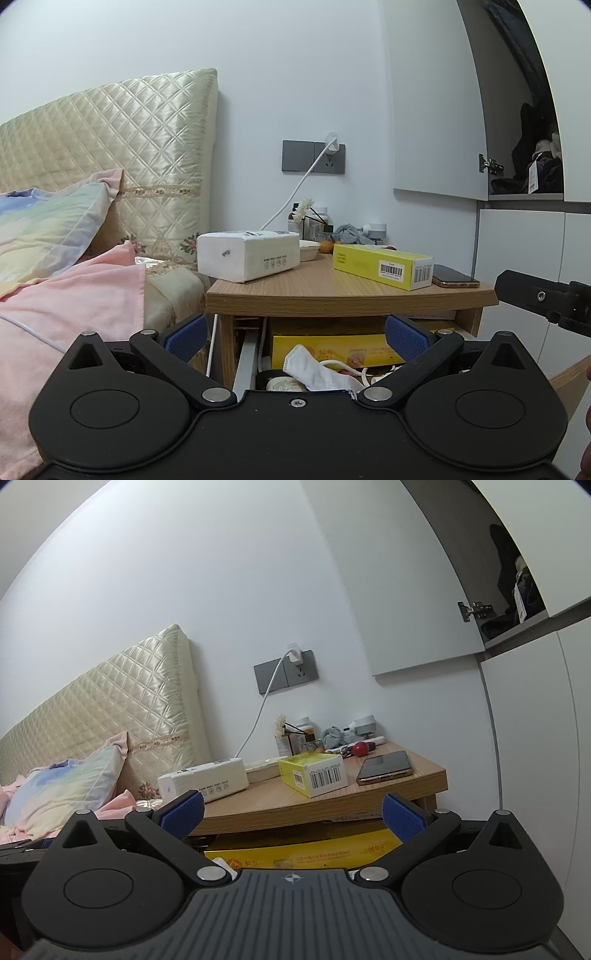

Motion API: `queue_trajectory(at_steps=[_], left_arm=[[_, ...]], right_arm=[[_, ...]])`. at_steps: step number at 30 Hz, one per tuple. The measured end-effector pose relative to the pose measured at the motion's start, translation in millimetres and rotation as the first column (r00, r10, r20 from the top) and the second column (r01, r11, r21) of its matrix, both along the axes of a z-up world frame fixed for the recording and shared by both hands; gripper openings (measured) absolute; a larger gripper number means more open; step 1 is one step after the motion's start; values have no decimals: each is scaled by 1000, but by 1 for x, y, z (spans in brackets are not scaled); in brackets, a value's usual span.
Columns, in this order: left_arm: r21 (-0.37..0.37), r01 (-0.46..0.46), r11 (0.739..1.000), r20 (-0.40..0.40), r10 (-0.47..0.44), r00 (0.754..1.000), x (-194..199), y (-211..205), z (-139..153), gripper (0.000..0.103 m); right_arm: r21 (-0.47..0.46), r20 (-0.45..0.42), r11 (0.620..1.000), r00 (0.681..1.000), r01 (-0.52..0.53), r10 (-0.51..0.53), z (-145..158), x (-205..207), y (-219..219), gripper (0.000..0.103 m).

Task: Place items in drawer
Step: 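Release the key knob and back the left tool away from the drawer, then move the right tool over the yellow barcode box on the nightstand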

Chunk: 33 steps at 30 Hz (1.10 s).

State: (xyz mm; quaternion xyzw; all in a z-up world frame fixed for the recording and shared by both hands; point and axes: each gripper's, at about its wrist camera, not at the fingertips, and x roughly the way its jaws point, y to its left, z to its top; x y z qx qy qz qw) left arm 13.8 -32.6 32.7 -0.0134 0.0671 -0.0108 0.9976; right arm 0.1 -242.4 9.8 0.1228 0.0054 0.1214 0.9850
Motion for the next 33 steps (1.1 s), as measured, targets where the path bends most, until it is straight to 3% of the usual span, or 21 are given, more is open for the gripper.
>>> queue_trajectory(at_steps=[9,14,26,30,33], left_arm=[[-8,6,1000,26,-5,1000,-7,1,1,102],[0,14,1000,35,-14,999,-9,-2,1,102],[-4,32,999,36,-32,999,-13,-1,1,102],[-17,42,999,34,-42,999,-12,2,2,102],[-24,51,998,34,-50,998,-13,2,2,102]], right_arm=[[84,-21,996,1000,-16,18,6,10,-19,103],[87,-46,995,997,-57,61,16,26,-34,103],[-41,-246,987,959,-156,141,68,120,-44,103],[-81,-316,976,934,-203,168,85,154,-43,103],[-160,-354,953,916,-257,188,91,176,-24,103]])
